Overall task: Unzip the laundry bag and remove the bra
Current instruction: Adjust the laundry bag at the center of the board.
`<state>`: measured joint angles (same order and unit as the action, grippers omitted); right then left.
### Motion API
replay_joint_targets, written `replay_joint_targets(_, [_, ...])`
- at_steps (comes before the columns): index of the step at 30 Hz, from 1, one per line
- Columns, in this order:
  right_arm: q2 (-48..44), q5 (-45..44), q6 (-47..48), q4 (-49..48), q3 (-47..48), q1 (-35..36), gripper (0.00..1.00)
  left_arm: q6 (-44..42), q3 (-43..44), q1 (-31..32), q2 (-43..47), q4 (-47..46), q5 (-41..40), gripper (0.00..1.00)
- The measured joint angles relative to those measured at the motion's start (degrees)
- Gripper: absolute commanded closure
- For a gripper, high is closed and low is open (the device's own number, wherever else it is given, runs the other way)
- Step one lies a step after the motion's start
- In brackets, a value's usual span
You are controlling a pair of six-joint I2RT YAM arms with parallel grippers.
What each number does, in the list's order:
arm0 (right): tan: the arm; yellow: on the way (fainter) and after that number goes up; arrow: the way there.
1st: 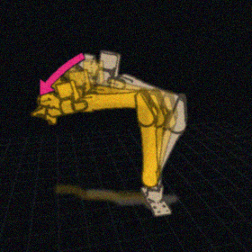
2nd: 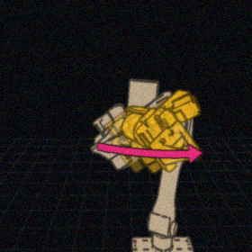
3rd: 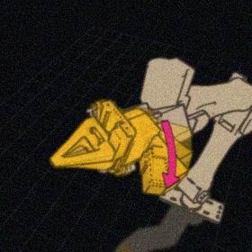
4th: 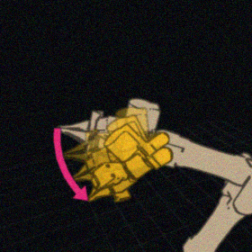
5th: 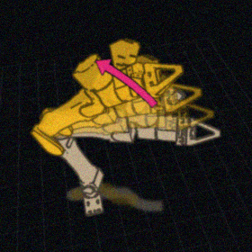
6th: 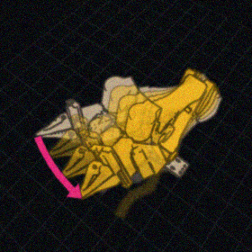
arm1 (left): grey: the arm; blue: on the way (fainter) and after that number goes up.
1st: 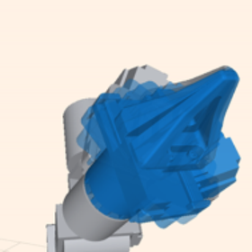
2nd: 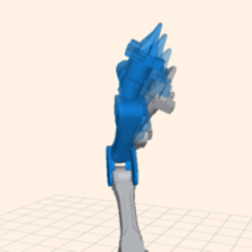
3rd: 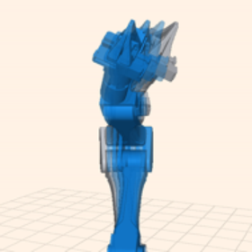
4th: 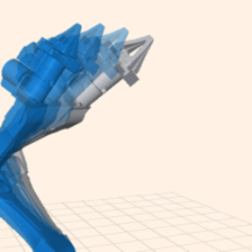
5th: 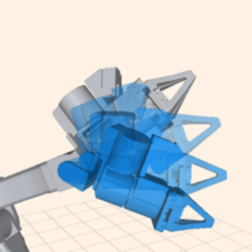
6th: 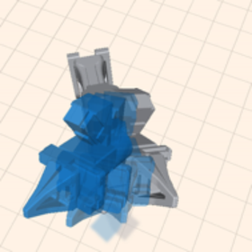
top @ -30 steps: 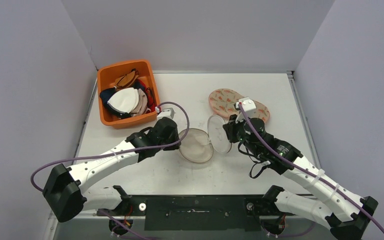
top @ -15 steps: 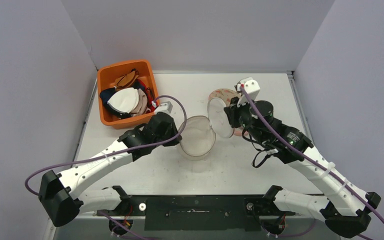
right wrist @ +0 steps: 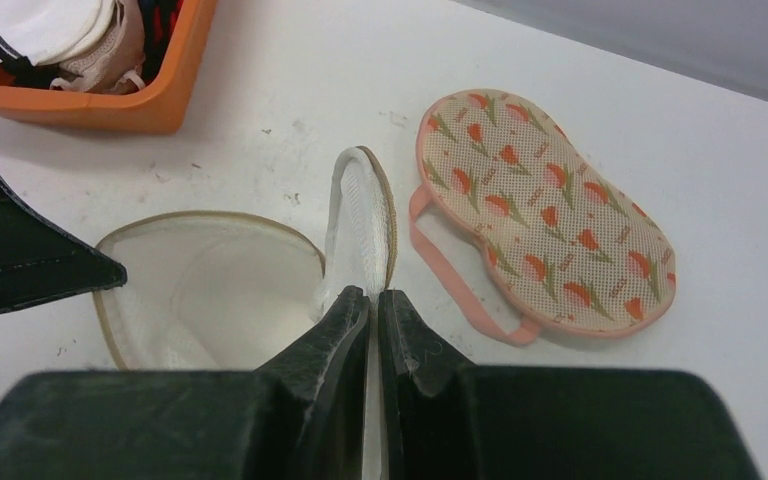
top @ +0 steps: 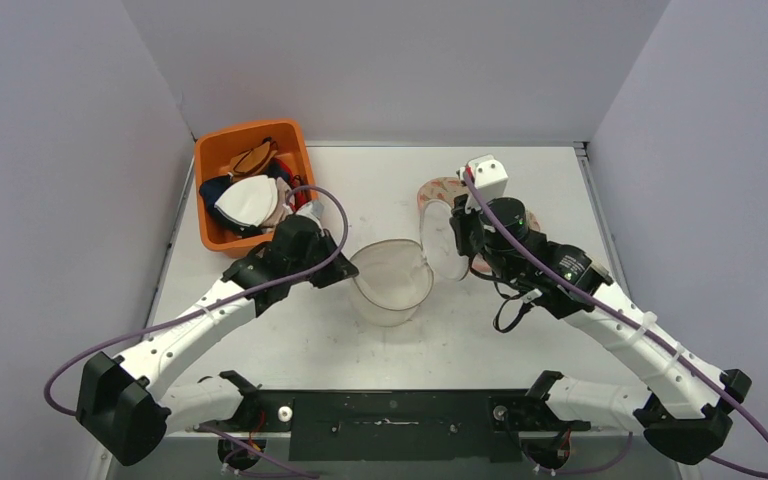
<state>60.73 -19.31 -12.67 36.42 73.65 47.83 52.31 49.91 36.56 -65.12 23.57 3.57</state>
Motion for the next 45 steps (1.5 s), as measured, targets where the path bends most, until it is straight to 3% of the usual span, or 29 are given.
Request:
replay_joint_targets(7, [1.73, -1.57, 0.09, 2.10, 4.63, 1.40, 0.95, -0.44, 4.07, -0.61, -0.02, -2.21, 2.32, 1.00])
replay_joint_targets(18, [0.52, -1.57, -2.10, 0.17, -8.44, 2.19, 0.95, 0.70, -8.35, -0.61, 0.50, -6.51, 3.34, 1.00])
replay_joint_targets(28, [2.69, -4.81, -1.90, -0.52, -0.94, 5.27, 0.95, -1.90, -5.35, -0.61, 1.57, -6.91, 1.60, 1.00])
replay_joint_targets(39, [4.92, -6.47, -3.13, -2.67, -6.45, 8.20, 0.95, -1.51, -9.55, -0.61, 0.26, -8.63, 1.68, 1.00])
replay_joint_targets(45, [8.44, -12.26, -3.30, -3.48, -6.43, 11.47, 0.95, -1.46, -9.60, -0.61, -0.11, -10.08, 2.36, 1.00])
